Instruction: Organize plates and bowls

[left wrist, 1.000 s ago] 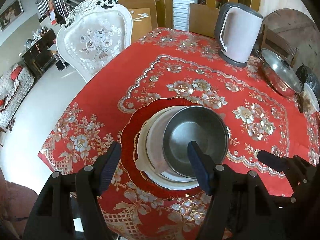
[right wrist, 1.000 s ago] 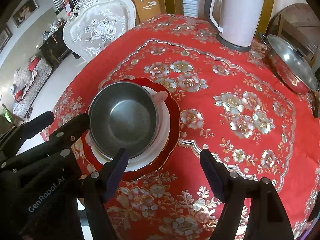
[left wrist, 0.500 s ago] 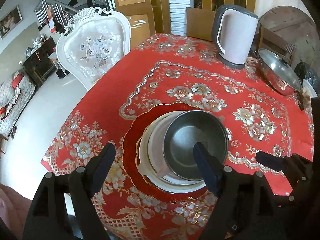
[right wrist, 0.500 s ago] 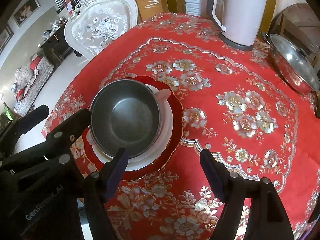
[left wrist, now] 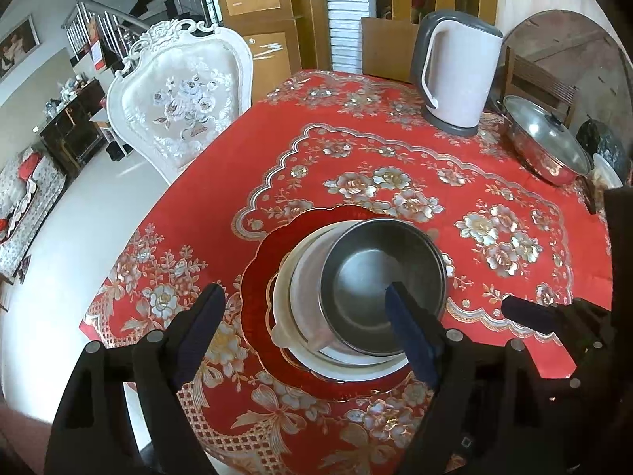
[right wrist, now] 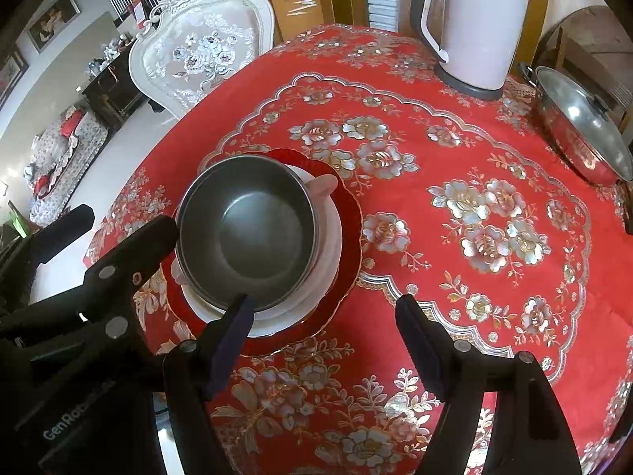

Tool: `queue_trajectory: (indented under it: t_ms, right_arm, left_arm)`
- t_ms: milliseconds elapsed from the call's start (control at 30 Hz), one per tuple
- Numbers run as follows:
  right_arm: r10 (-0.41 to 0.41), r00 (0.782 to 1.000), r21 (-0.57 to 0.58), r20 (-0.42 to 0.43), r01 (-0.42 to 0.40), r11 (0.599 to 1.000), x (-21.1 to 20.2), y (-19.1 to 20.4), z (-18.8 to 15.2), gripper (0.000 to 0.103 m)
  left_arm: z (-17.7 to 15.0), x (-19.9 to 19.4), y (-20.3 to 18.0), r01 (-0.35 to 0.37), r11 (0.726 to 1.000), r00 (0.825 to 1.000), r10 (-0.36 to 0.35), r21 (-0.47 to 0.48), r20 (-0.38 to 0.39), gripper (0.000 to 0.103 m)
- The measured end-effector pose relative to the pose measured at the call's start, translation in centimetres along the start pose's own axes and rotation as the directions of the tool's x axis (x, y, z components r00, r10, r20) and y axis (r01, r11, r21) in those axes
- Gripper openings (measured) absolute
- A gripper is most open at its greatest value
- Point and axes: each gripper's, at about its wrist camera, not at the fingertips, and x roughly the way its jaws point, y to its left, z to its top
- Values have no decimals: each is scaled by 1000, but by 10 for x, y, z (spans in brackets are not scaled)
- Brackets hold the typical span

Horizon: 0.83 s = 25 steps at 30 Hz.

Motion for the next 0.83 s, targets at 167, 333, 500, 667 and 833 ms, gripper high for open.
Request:
queue_trajectory:
  t_ms: [167, 333, 500, 667, 833]
  right_arm:
    - [-1, 1000, -1, -2, 1, 1000, 1, -2, 0, 76]
    - [5, 1000, 0, -2, -5, 1000, 2, -3, -1, 76]
    - [12, 1000, 0, -6, -12, 1000, 3, -4, 0, 76]
    - [9, 1000, -8, -10, -9, 1000, 3, -4, 0, 76]
    - [12, 1000, -12, 6, -12, 1000, -2, -8, -2, 76]
  left_arm:
    - [2, 5, -2, 13, 1000, 999, -12, 7, -44, 87]
    - [1, 5, -1, 45, 999, 998, -45, 0, -41, 87]
    - [0, 7, 1, 100, 995, 993, -101, -19, -61, 87]
    - [0, 6, -1, 94, 996, 995, -94, -7, -42, 87]
    - [0, 0, -5, 55, 998, 998, -55, 11, -21, 87]
